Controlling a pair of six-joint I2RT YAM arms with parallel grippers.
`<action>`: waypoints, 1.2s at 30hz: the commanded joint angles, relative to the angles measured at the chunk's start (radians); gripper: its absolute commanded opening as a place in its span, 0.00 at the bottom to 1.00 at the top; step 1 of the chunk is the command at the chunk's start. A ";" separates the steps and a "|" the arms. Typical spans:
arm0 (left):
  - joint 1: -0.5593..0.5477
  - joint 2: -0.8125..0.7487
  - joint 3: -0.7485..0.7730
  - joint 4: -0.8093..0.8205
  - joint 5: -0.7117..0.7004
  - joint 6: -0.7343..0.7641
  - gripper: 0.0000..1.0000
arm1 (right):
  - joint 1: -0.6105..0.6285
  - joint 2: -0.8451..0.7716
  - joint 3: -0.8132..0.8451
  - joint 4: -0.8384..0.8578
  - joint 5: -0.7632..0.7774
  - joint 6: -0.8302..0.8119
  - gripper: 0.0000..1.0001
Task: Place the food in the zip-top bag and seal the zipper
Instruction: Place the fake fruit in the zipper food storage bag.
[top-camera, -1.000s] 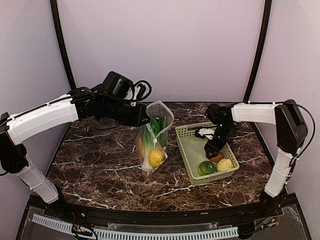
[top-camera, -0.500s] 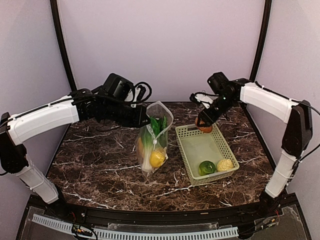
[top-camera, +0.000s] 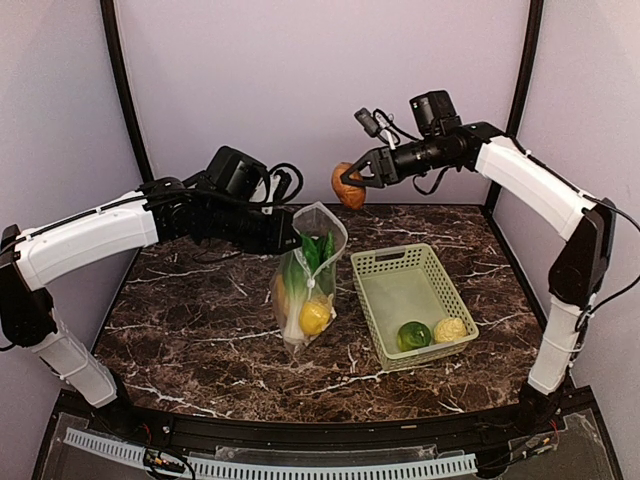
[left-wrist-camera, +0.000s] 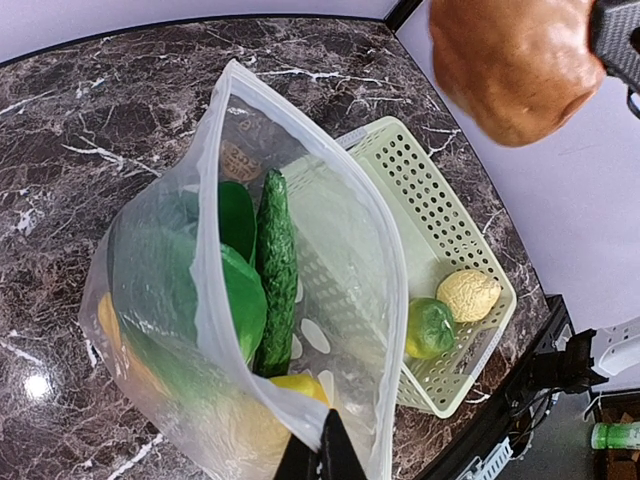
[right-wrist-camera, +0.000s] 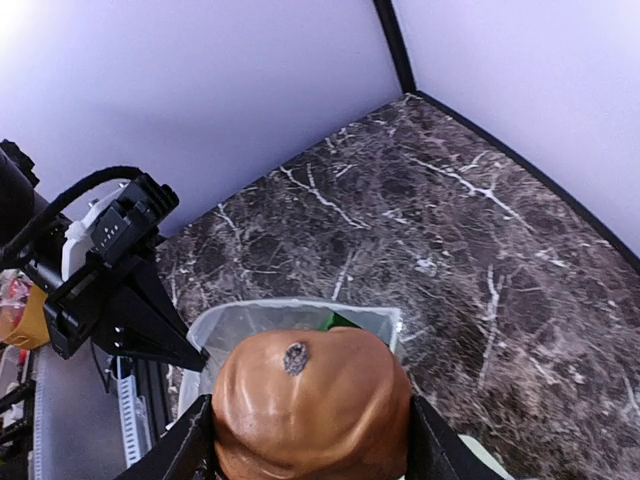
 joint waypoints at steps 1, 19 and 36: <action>0.004 -0.003 0.005 0.013 -0.004 -0.011 0.01 | 0.051 0.102 0.055 0.048 -0.140 0.101 0.52; 0.005 -0.022 0.004 -0.002 -0.131 -0.048 0.01 | 0.158 0.084 -0.153 0.156 -0.110 0.210 0.55; 0.004 -0.036 -0.019 0.013 -0.151 -0.067 0.01 | 0.190 0.070 -0.117 0.141 -0.056 0.178 0.80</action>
